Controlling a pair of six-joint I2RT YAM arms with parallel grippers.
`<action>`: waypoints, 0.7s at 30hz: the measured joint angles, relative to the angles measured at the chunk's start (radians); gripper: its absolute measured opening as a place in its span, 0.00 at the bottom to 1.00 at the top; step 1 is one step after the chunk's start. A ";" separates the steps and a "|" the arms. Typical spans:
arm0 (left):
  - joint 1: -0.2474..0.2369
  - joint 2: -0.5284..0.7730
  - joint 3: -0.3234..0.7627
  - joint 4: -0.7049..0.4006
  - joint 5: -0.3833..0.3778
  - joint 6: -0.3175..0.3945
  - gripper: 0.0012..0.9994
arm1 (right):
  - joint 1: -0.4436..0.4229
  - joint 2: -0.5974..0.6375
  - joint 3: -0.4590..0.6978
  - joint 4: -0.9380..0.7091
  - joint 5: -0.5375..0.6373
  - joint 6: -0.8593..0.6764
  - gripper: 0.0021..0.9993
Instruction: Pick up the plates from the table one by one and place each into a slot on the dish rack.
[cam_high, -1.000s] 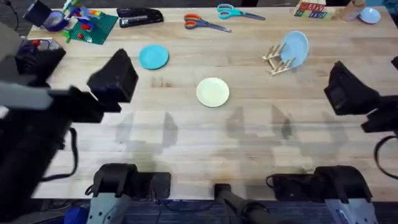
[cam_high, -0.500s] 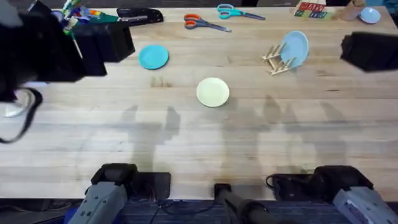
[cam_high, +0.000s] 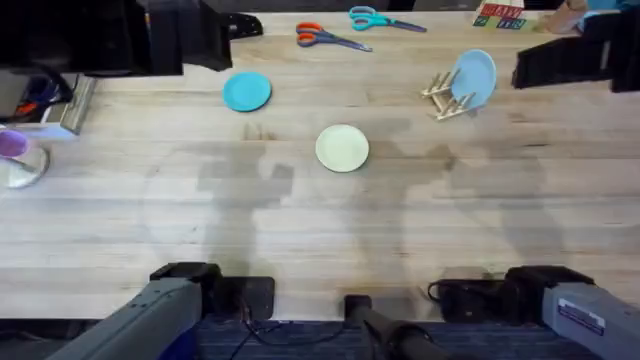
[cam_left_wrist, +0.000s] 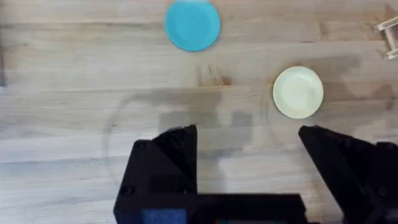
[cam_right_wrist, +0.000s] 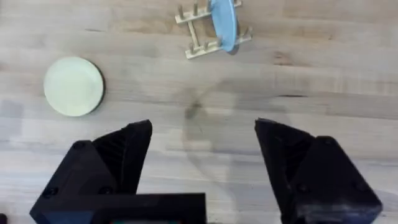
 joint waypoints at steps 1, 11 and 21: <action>0.000 0.010 0.000 -0.004 0.000 0.000 0.99 | 0.000 0.016 0.000 0.000 0.000 0.000 1.00; 0.000 0.054 0.000 -0.023 0.002 0.000 0.99 | 0.000 0.037 0.004 -0.005 0.000 0.000 0.99; 0.000 0.053 0.000 -0.023 0.003 -0.006 0.27 | 0.000 0.037 0.004 -0.006 0.000 0.000 1.00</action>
